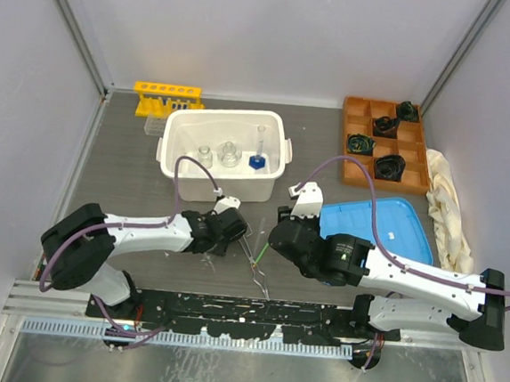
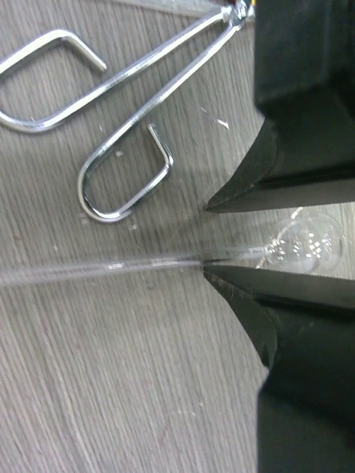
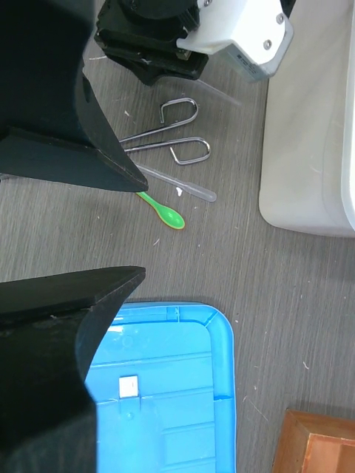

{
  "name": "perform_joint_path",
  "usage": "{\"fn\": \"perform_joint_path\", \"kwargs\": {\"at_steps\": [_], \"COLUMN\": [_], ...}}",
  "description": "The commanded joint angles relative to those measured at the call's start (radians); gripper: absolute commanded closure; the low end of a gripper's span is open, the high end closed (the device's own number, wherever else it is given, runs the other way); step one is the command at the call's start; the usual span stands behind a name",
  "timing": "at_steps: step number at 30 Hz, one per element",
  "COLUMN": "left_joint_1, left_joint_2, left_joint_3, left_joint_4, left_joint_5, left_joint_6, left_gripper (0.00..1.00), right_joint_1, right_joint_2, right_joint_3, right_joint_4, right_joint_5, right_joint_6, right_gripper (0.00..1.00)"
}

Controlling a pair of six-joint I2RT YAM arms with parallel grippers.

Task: Organize the chemistry lab equipment
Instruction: Pick up the chemistry item at the center of the board.

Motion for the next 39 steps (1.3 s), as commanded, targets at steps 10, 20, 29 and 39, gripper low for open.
{"fn": "perform_joint_path", "kwargs": {"at_steps": [10,20,29,39], "left_joint_1": [0.007,0.006,0.006,0.003], "left_joint_2": [-0.029,-0.334,-0.682,-0.841], "left_joint_3": [-0.014,-0.092,-0.250,-0.300], "left_joint_4": [0.059,0.037,0.264,0.516], "left_joint_5": [0.088,0.116,0.178,0.320], "left_joint_6": [-0.011,-0.104,-0.175,-0.201], "left_gripper": [0.89,0.94,0.94,0.97], "right_joint_1": [0.006,0.006,0.006,0.006], "right_joint_2": [-0.027,-0.109,-0.289,-0.115], "right_joint_3": [-0.009,-0.065,-0.311,-0.276], "right_joint_4": [0.035,0.124,0.592,0.826], "right_joint_5": [0.024,-0.074,-0.412,-0.550], "right_joint_6": [0.006,0.017,-0.015,-0.086], "right_gripper": [0.49,0.48,0.45,0.47]}}
